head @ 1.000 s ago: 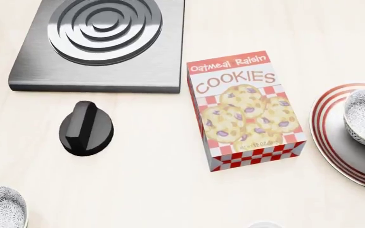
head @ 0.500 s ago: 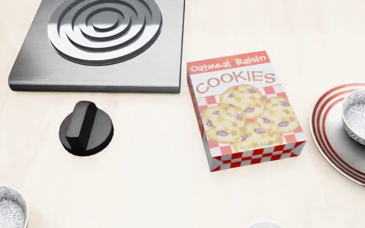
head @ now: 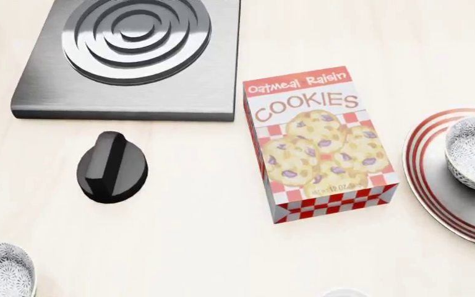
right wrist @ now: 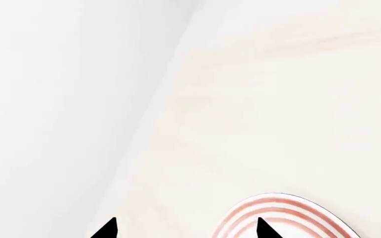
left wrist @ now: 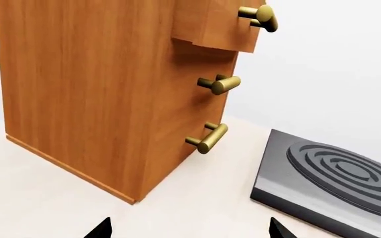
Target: Pick the akita bowl from table center and place it on the plate.
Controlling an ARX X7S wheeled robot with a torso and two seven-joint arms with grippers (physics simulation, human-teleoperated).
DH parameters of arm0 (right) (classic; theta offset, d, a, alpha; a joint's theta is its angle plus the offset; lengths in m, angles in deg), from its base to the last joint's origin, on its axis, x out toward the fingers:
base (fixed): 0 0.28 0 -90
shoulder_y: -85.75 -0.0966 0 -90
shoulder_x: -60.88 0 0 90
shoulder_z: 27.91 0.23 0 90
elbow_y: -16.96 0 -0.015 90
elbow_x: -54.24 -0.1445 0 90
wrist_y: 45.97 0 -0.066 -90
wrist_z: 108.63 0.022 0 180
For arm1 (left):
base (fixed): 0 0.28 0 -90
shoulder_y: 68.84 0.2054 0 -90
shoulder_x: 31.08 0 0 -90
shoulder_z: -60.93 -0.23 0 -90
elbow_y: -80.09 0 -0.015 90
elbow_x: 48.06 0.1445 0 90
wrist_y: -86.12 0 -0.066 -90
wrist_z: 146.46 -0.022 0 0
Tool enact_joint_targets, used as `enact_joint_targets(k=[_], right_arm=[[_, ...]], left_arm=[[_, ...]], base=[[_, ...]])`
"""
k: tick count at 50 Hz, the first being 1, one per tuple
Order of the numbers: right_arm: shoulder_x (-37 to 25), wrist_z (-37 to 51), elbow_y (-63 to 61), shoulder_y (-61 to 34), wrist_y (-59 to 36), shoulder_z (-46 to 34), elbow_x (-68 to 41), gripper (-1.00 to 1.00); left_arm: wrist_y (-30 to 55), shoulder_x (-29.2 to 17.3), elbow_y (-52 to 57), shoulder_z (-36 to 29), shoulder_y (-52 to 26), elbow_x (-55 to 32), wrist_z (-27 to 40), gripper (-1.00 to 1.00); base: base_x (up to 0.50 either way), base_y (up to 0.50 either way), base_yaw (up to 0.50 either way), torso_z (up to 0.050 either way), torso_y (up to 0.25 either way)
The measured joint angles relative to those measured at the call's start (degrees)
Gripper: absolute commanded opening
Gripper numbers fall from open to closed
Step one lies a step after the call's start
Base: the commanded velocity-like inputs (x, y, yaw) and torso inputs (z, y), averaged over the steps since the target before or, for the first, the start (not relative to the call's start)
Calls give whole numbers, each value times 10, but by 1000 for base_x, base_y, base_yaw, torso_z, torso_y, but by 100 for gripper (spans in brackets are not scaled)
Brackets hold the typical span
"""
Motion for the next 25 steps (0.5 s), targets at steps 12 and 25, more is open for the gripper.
enact_joint_targets(k=[12,25], right_arm=[[-9,28,-140,47,-27,5,-33,100],[-25,70,-266,81,-64,9,-86,100]], left_arm=[[0,-2,4,-5,-2,2,1,100],[-1,-4,7,-12,-5,3,0,100]], base=[[0,0,0,0,0],[0,0,0,0,0]])
